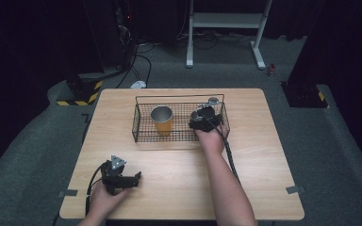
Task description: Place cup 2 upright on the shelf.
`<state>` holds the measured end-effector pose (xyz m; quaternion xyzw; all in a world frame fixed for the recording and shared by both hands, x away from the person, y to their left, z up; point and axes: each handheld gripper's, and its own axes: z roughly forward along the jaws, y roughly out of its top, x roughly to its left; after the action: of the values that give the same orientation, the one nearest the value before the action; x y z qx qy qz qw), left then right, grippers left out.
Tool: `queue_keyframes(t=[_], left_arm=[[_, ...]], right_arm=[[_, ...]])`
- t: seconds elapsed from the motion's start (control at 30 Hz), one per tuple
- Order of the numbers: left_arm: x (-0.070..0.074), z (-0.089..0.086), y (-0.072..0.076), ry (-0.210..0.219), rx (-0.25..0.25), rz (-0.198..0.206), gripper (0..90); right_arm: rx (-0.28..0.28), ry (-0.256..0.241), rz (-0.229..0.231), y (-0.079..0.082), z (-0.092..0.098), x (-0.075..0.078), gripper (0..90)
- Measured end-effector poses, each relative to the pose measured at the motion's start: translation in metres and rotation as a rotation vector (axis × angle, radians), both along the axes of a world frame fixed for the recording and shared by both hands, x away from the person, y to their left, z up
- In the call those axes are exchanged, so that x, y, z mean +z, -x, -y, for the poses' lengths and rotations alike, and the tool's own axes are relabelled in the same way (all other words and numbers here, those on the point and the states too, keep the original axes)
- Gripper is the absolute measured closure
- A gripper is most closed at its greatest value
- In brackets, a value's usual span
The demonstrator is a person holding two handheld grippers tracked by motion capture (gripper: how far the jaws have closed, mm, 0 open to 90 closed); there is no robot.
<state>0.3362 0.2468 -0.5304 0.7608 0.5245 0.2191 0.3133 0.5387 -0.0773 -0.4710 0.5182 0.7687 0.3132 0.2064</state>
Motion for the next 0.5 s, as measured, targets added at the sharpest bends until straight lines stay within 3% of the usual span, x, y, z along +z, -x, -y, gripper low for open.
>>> queue_keyframes(t=[0.5], left_arm=[[0.0000,0.0002,0.0001,0.002,0.002,-0.001,0.3]], right_arm=[[0.017,0.008,-0.013,-0.0005,0.0015,0.0012,14.9]])
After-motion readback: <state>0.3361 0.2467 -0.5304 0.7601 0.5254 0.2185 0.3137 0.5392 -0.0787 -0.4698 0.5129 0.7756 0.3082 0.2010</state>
